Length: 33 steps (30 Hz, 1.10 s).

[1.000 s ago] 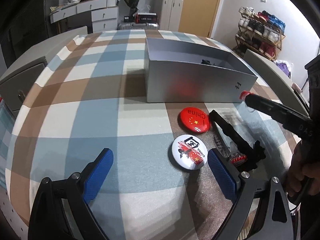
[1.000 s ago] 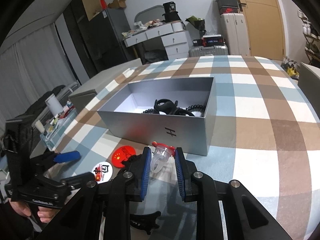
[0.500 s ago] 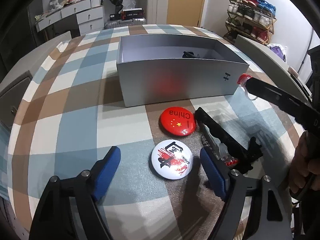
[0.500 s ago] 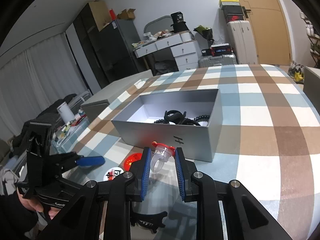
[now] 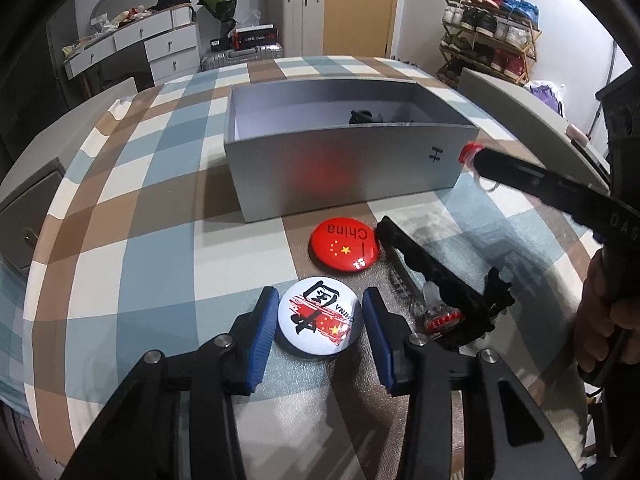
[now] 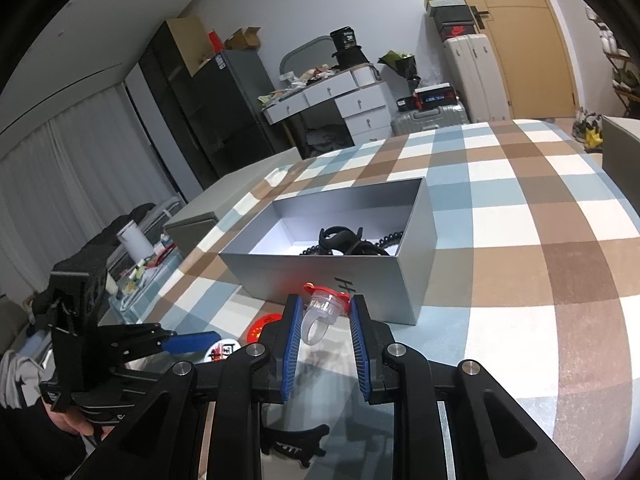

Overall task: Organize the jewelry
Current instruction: 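Close the left gripper on the white round badge while the right gripper lifts the ring, then carry the badge with the left gripper and ring with the right into the silver box, release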

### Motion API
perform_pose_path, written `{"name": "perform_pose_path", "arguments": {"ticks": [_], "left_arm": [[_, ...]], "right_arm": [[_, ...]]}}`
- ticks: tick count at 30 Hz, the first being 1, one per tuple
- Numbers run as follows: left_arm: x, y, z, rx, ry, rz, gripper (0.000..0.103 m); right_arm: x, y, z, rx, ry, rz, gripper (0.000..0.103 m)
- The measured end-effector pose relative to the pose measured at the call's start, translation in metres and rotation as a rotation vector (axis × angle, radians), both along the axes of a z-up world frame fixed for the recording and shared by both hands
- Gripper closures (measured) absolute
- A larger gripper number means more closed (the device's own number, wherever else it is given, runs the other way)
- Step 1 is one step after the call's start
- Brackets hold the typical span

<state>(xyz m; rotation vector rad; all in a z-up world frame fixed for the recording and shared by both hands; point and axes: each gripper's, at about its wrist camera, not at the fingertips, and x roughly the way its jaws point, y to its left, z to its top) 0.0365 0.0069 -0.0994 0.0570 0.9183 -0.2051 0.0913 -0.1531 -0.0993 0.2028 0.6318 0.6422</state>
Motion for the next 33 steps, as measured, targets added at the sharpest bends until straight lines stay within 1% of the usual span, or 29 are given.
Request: {"name": "perform_pose_path", "arguments": {"ticks": [4,8,12,18,24,29,33], "left_arm": [[-0.001,0.005,0.007,-0.011,-0.023,0.018,0.066],[0.000,0.011,0.017,-0.039,-0.045,0.030,0.066],[0.006,0.015,0.034,-0.067,-0.097,0.023,0.066],[0.017,0.017,0.057,-0.079,-0.170,0.002,0.066],[0.037,0.019,0.070,-0.096,-0.221,-0.014,0.066],[0.053,0.017,0.074,-0.135,-0.233,-0.024,0.066],[0.064,0.012,0.072,-0.136,-0.222,-0.042,0.066]], "right_arm": [[-0.001,0.002,0.000,-0.013,-0.005,0.004,0.080],[0.000,0.001,0.000,-0.012,0.003,-0.002,0.080],[0.001,0.004,0.003,-0.036,0.003,0.000,0.080],[0.000,0.007,0.027,-0.032,-0.052,0.011,0.080],[0.007,0.017,0.053,-0.039,-0.114,0.032,0.080],[0.019,0.023,0.066,-0.041,-0.137,0.037,0.080],[0.031,0.025,0.071,-0.032,-0.131,0.038,0.080]]}}
